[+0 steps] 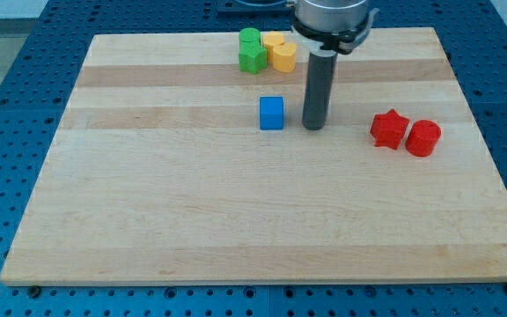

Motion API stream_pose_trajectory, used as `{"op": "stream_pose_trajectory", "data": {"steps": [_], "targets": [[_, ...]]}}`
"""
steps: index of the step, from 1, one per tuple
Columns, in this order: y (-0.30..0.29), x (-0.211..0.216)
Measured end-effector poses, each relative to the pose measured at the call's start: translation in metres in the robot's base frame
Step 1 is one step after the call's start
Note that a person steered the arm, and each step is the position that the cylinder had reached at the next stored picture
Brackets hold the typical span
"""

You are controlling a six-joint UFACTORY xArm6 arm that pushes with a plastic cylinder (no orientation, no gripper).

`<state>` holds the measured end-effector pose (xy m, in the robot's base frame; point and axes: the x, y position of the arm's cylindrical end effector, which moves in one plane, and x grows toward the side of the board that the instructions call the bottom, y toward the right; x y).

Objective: Slide the triangle into the blue cube

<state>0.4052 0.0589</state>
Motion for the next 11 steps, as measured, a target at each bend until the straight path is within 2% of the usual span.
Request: {"op": "stream_pose_trajectory", "data": {"steps": [3, 4, 6, 7, 9, 11], "targets": [[-0.084, 0.000], [-0.050, 0.010], [0.071, 0.010], [0.085, 0.000], [0.061, -0.025], [0.002, -0.026]]}}
